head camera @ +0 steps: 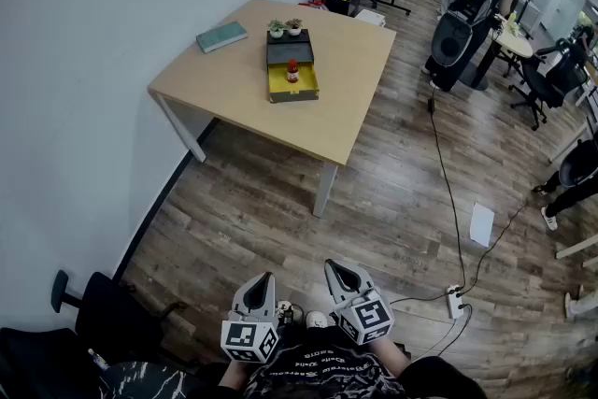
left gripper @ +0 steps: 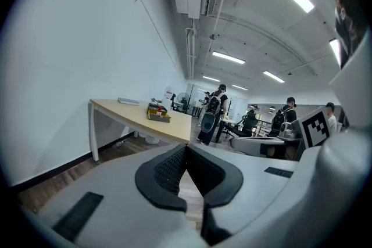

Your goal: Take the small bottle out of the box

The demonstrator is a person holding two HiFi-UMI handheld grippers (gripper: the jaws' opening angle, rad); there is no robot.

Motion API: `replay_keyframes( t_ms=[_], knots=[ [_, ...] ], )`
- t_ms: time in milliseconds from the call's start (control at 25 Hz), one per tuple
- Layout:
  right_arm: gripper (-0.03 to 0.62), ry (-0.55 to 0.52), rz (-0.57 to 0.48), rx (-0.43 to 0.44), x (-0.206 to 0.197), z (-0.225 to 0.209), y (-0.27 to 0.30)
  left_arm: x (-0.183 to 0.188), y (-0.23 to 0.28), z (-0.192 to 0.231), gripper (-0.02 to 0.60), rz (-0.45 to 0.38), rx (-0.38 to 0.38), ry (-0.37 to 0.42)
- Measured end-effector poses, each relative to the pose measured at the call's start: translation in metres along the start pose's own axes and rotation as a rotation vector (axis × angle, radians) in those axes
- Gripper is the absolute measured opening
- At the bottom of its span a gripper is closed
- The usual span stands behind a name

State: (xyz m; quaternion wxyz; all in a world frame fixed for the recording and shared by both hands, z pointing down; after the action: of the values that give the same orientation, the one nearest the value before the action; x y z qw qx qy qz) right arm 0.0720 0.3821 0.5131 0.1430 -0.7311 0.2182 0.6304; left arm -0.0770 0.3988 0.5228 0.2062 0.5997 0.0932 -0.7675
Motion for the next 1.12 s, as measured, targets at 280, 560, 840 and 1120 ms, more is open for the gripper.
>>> replay_keyframes(
  t_ms=[280, 560, 840, 1120],
  knots=[
    [0.003, -0.011, -0.006, -0.003, 0.001, -0.005, 0.000, 0.002, 0.005, -0.001, 0.005, -0.009, -0.001, 0.008],
    [0.005, 0.012, -0.046, -0.019, 0.003, -0.010, -0.001, 0.001, 0.006, -0.004, 0.005, -0.011, -0.013, 0.023],
    [0.127, 0.033, -0.057, -0.016, 0.009, -0.019, 0.007, 0.003, 0.010, -0.001, 0.027, -0.023, -0.017, -0.019],
    [0.305, -0.011, -0.026, 0.008, 0.005, -0.014, 0.017, 0.001, 0.020, 0.003, 0.331, 0.012, -0.046, -0.061]
  ],
)
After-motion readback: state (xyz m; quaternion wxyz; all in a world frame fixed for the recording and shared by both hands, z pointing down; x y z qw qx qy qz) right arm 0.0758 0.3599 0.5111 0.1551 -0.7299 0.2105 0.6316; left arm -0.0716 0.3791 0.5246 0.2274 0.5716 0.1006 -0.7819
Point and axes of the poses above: the fingertips, and each gripper's own axes: y forward along the fingers, z to its left, x out of its top, the point moved 2 cm from there along -y, backward along the fingers, and after that the axes turned 10 degrees about -z, right-handed, at the moved point
